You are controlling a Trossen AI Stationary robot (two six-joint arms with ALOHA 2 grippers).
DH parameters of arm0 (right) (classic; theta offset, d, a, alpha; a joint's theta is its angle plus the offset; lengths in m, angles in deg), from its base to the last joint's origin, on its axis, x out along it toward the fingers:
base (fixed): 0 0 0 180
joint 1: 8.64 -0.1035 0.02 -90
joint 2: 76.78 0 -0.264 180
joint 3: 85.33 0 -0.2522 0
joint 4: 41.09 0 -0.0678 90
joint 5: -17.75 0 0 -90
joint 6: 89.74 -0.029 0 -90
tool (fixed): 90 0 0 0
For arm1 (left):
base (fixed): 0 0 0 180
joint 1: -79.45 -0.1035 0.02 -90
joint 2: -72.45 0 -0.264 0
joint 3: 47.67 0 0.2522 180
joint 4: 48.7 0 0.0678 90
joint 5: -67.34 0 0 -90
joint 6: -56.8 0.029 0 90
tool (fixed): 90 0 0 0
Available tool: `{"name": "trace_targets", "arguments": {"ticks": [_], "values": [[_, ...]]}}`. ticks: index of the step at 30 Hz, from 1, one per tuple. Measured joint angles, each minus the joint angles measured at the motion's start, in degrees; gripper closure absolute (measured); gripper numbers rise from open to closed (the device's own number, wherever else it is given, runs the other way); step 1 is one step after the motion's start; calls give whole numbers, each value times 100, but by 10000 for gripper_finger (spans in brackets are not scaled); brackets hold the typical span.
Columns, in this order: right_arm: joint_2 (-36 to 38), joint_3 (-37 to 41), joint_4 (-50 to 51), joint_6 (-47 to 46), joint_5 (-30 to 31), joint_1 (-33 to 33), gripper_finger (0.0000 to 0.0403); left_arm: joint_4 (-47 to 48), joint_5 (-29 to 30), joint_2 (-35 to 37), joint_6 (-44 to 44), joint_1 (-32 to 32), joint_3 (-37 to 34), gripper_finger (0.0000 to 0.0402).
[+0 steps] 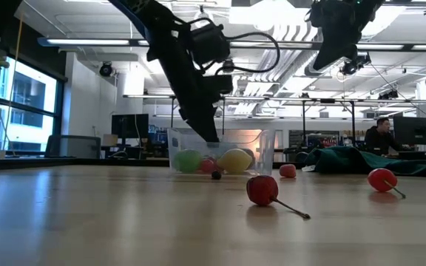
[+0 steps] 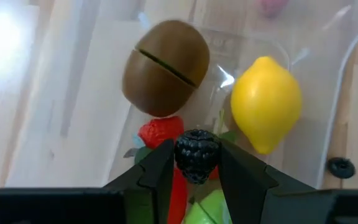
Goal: Pick and placing Produce into tupperware
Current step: Put the blackberry into the transparent bin, then put the blueberry into the transparent bin
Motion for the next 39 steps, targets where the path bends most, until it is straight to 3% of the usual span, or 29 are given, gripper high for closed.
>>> {"name": "trace_targets", "arguments": {"ticks": [16, 28, 39], "values": [[-2, 0, -2, 0, 0, 0, 402, -145, -258, -189, -156, 4, 0, 289], [-2, 0, -1, 0, 0, 0, 402, -128, -183, -189, 8, 11, 4, 226], [-1, 0, 0, 0, 0, 0, 402, 835, 92, -178, 306, 11, 1041, 224]]}}
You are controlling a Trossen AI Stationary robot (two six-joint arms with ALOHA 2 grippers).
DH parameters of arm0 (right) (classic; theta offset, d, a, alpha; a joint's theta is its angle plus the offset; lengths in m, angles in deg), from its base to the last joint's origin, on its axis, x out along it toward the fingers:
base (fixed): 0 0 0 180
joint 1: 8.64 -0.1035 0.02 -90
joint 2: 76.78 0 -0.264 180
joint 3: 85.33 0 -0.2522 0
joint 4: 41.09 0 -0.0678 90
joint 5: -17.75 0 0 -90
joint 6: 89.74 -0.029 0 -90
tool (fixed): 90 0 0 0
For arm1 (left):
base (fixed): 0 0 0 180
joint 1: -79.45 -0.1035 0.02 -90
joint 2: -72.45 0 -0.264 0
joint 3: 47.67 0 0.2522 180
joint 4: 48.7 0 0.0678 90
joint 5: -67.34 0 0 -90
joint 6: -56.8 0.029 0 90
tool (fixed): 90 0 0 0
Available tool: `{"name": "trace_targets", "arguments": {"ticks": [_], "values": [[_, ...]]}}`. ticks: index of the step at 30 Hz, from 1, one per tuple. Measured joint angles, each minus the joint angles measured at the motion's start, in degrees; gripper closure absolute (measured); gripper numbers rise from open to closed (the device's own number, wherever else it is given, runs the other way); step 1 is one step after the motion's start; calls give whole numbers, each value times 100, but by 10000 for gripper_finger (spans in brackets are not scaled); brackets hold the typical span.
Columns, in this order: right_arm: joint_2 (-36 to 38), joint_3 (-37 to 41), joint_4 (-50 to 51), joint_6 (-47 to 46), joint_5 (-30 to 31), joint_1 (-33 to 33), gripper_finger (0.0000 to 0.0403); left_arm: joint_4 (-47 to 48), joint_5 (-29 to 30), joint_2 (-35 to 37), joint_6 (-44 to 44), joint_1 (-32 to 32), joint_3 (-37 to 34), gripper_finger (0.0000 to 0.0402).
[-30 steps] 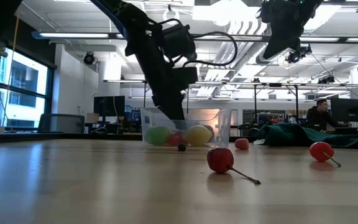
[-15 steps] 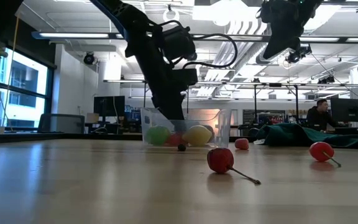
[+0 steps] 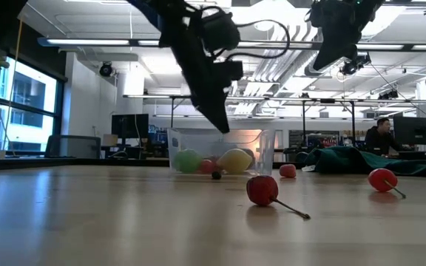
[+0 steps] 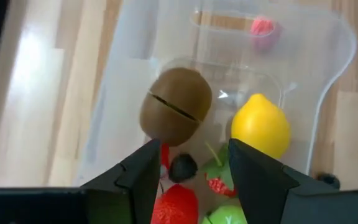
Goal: Pick and placing Produce into tupperware
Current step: Put the blueberry into the transparent bin
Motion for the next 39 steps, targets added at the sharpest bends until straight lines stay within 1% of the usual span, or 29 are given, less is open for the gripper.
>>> {"name": "trace_targets", "arguments": {"ticks": [6, 9, 12, 15, 19, 22, 26, 31, 35, 39], "values": [[-1, 0, 0, 0, 0, 0, 402, 898, -42, 3, -23, 108, 600, 224], [-1, 0, 0, 0, -1, 0, 402, 1249, -99, 178, -133, 259, 656, 224], [-1, 0, 0, 0, 0, 0, 402, 1324, -20, 463, -254, 506, 521, 224], [-1, 0, 0, 0, -2, -1, 402, 1304, 375, 731, -490, 872, 301, 224], [1, 0, 0, 0, -1, 0, 402, 1164, 875, 965, -1183, 1367, -206, 224], [-1, 0, 0, 0, -2, -1, 402, 617, 1124, 1145, -1720, 1671, -803, 224], [0, 0, 0, 1, -1, 0, 402, -505, 1304, 1332, -2434, 1998, -1689, 224], [-1, 0, 0, 0, -2, -1, 402, -1970, 1429, 1384, -2938, 2283, -2537, 224], [-1, 2, 0, 2, -2, -2, 402, -2766, 1402, 1293, -3013, 2331, -2959, 224], [-3, 2, -2, 0, -2, -2, 402, -3085, 1432, 1122, -2903, 2274, -3056, 225]]}}
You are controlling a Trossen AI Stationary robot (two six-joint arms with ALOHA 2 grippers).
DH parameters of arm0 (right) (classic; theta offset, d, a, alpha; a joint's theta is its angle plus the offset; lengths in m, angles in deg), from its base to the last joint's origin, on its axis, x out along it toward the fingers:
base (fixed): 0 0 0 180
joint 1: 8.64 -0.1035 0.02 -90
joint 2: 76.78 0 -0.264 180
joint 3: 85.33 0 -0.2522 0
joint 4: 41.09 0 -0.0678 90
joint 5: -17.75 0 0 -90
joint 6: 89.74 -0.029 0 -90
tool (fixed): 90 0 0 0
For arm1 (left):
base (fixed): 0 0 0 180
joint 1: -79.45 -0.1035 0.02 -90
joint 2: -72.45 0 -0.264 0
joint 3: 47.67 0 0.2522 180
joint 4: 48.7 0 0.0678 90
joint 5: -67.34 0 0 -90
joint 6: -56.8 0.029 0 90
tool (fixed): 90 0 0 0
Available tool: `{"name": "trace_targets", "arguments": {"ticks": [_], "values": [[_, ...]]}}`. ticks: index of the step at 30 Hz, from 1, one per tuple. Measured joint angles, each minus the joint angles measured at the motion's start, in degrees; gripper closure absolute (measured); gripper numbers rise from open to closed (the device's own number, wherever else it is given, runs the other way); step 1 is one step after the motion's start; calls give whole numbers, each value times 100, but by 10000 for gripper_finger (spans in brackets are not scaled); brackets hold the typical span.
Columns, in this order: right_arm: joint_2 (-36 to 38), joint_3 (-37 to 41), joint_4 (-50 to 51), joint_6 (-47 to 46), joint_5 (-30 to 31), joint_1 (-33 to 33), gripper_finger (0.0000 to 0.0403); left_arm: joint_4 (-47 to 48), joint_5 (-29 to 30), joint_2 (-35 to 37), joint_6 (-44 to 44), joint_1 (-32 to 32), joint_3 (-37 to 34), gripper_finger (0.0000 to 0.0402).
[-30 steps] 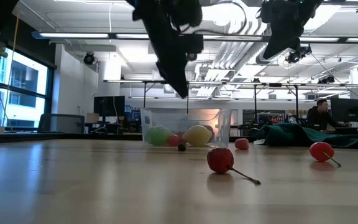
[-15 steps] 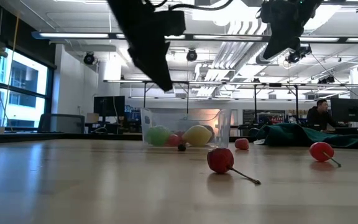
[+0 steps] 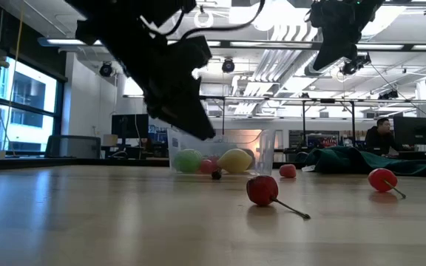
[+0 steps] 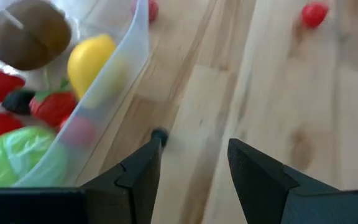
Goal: Pick and placing Produce into tupperware
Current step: Put the blueberry into the transparent bin
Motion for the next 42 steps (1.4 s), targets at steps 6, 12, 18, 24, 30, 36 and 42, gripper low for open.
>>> {"name": "trace_targets", "arguments": {"ticks": [6, 12, 18, 24, 30, 36, 42], "values": [[3, 2, -2, 0, 1, 2, 402, -411, -385, -368, 363, -232, -21, 225], [2, 2, -7, 0, 0, 0, 402, -631, -622, -470, 713, -414, -5, 225], [2, 2, -15, 0, 0, -1, 402, -585, -780, -470, 1026, -583, -5, 225], [2, 2, -15, 0, 0, 1, 402, -554, -836, -471, 1458, -680, -5, 225], [4, 2, -14, 0, 2, 2, 402, -751, -903, -677, 1619, -703, 10, 225], [3, 2, -14, 0, 1, 1, 402, -767, -917, -746, 1745, -700, 15, 225], [2, 2, -13, 0, 0, -1, 402, -726, -931, -748, 1858, -698, 10, 225]]}}
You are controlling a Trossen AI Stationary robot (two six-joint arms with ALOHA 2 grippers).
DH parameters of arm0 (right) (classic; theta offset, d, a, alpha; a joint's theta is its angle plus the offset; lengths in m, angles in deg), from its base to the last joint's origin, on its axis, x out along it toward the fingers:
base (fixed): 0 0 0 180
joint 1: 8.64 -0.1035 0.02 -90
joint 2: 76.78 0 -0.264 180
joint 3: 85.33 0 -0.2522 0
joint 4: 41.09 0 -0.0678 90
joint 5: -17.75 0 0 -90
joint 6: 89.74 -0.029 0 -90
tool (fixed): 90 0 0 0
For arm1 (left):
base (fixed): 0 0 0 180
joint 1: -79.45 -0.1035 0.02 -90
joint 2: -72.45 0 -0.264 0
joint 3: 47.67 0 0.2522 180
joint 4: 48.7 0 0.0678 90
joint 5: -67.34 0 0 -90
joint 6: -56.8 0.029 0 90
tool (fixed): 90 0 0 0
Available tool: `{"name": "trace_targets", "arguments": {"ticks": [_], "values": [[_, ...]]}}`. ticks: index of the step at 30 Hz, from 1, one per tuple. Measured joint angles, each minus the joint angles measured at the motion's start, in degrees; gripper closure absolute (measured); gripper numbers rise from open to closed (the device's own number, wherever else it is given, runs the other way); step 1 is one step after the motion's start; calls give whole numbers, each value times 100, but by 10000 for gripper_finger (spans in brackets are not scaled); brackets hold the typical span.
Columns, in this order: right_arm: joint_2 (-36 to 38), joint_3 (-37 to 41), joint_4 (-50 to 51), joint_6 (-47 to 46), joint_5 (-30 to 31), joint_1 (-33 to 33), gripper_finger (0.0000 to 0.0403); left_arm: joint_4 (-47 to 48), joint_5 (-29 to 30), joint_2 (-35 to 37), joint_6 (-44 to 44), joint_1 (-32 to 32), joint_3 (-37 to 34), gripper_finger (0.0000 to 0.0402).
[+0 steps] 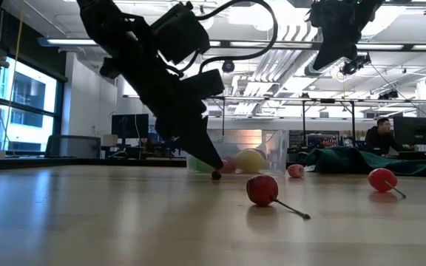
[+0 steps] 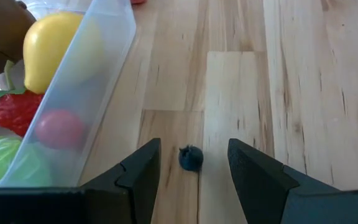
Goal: Pick and placing Produce into tupperware
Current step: Put the blueberry into the transparent bin
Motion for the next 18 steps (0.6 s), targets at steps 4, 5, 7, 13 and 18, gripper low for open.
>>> {"name": "trace_targets", "arguments": {"ticks": [4, 5, 7, 13, 18], "values": [[0, 0, 0, 0, 0, 2, 402, 45, 30, -4, 138, 34, -4, 225], [2, 0, 0, 0, 0, 0, 402, 62, 55, -8, 173, 37, -7, 225], [0, 0, 0, 0, 0, 0, 402, 87, 85, -11, 255, 37, -9, 225], [2, 0, 0, 0, 0, 2, 402, 103, 108, -11, 325, 50, -11, 225], [1, 0, 0, 0, 1, 2, 402, 101, 148, -17, 520, 105, -15, 225]]}}
